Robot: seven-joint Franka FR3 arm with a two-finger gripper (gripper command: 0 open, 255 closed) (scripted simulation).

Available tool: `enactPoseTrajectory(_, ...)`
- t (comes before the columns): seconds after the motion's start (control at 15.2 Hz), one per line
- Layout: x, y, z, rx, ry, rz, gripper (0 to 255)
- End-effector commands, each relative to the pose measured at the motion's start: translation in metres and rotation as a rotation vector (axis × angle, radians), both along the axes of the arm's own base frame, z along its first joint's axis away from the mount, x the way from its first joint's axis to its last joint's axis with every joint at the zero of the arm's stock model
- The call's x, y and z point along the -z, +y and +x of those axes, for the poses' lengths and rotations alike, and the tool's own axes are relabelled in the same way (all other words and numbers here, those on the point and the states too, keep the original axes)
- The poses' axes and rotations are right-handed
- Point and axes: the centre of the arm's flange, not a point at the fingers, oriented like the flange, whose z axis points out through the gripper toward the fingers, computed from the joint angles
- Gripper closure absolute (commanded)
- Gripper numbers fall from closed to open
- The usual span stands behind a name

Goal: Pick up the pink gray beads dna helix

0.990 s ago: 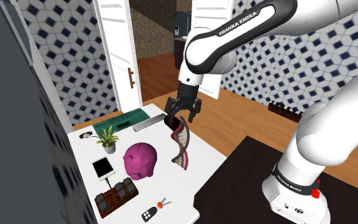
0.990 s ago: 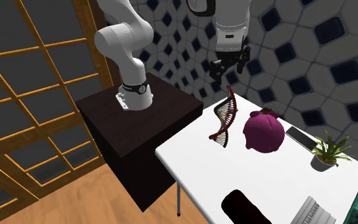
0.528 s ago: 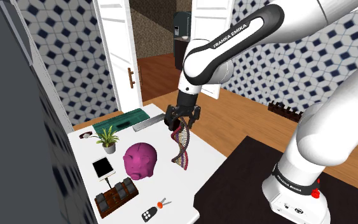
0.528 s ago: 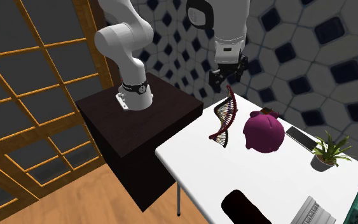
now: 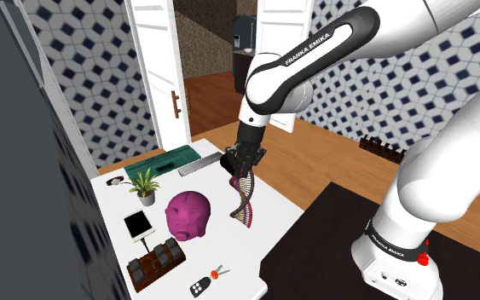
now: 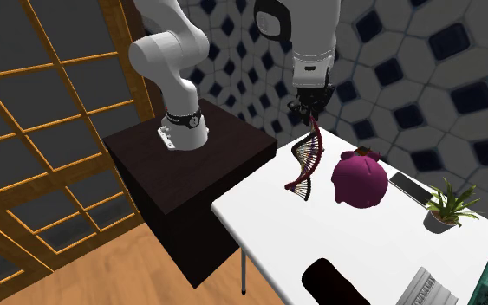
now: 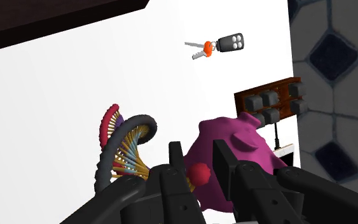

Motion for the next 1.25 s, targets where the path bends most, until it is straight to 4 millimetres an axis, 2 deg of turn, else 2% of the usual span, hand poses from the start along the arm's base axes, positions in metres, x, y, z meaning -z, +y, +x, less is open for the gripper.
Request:
enactPoseTrajectory(0.0,0.0,0.0,0.0,0.0,0.001,0.0,255)
enactPoseTrajectory(0.07,0.0,0.001,0.0,0.0,0.001,0.0,255)
enactPoseTrajectory(1.06,-0.079,0.001,0.0,0.0,0.001,0.0,255)
enactPoseTrajectory(1.19,-0.08,0.001,0.0,0.0,0.001,0.0,255)
